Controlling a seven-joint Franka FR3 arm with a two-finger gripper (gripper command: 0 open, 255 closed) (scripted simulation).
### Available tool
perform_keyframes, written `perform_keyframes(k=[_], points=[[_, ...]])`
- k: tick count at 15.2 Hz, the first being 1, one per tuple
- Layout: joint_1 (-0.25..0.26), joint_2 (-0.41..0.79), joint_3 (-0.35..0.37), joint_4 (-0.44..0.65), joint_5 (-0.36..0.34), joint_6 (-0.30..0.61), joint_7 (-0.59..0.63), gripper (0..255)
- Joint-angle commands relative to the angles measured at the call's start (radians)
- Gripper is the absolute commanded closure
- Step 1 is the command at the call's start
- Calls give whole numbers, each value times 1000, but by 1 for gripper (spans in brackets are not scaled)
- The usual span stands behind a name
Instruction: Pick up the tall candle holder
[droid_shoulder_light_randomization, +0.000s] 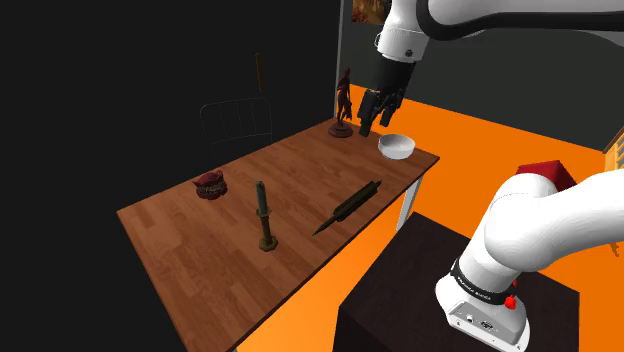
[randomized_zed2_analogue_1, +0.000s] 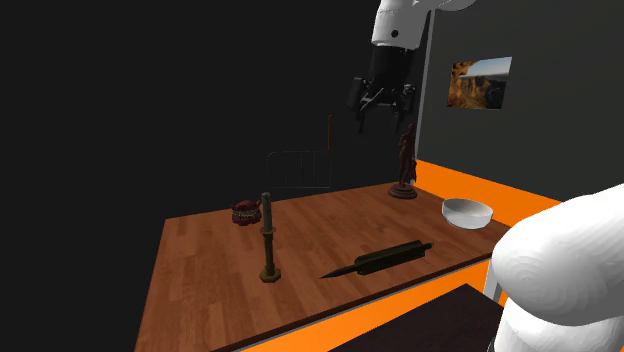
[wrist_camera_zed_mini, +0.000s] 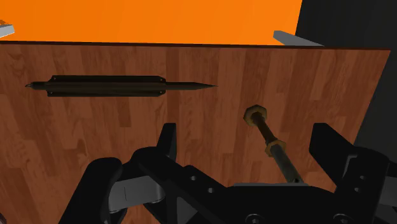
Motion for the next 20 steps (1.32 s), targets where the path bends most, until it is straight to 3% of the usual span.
perform_keyframes(k=[1, 12, 16, 20], points=[[0, 0, 0, 0, 0, 0, 0, 0], [-1, 238, 228, -103, -44, 413, 184, 0], [-33, 374, 320, -90, -115, 550, 286, 0], [-86, 531, 415, -47, -248, 663, 427, 0]])
